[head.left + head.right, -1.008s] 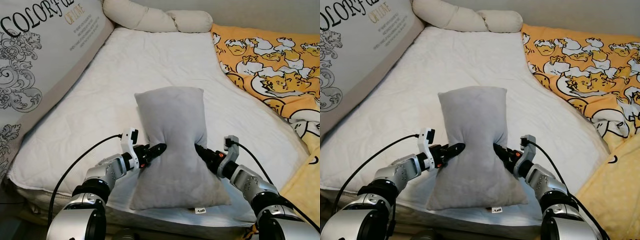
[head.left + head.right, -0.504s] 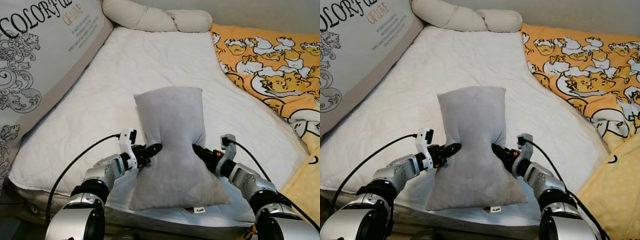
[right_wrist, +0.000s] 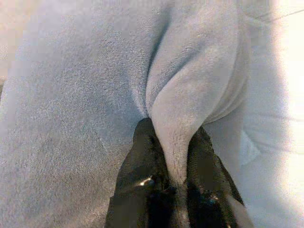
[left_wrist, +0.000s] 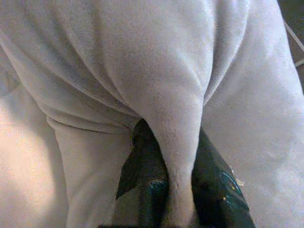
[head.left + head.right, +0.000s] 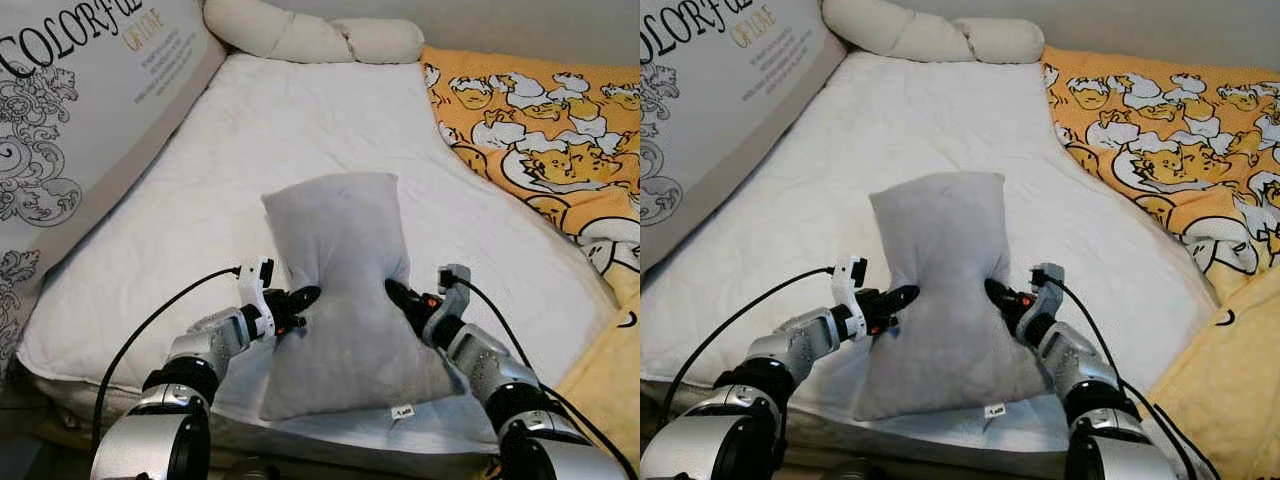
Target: Clean up the room
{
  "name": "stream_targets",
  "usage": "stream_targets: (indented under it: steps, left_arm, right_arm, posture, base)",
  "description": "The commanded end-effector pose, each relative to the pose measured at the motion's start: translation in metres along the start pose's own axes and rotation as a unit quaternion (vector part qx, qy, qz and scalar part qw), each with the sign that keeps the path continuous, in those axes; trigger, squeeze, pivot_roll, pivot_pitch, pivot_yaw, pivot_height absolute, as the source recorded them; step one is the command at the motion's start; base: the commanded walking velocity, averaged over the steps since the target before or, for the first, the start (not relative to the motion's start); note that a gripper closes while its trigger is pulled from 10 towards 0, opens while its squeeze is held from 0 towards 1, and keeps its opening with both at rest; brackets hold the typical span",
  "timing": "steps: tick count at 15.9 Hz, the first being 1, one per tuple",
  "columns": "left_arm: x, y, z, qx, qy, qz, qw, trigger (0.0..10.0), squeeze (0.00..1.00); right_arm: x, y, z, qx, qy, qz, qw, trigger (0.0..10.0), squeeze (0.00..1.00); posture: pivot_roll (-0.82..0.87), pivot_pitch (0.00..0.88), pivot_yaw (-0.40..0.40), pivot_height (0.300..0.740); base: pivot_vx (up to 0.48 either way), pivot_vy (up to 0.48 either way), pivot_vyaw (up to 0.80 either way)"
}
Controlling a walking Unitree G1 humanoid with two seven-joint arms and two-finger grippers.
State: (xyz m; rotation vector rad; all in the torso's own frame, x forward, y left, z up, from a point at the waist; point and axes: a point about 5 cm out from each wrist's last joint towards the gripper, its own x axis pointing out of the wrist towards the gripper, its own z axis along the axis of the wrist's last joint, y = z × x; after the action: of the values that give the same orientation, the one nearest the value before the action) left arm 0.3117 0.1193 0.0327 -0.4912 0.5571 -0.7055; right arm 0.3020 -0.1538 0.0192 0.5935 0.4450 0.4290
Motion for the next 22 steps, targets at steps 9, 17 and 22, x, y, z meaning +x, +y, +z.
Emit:
stream_targets:
  steps: [9, 17, 22]
  left_arm:
    - [0.002, -0.002, -0.003, 0.009, 0.017, -0.004, 1.000, 0.0, 0.00]
    - [0.003, -0.010, 0.034, 0.171, -0.008, 0.018, 0.985, 0.0, 0.00]
    - [0.001, -0.027, 0.050, 0.231, -0.041, 0.009, 0.972, 0.0, 0.00]
  right_arm:
    - [0.009, 0.013, 0.006, 0.005, -0.024, 0.021, 0.999, 0.0, 0.00]
    - [0.006, 0.022, 0.034, -0.052, -0.140, -0.004, 0.989, 0.0, 0.00]
    - [-0.007, 0.015, 0.019, -0.021, -0.117, -0.005, 0.993, 0.0, 0.00]
  posture:
    - [0.05, 0.000, -0.003, 0.740]
    - [0.05, 0.000, -0.002, 0.740]
    - [0.04, 0.000, 0.016, 0.740]
  base:
    - [0.000, 0.000, 0.00]
    - [0.000, 0.000, 0.00]
    - [0.000, 0.000, 0.00]
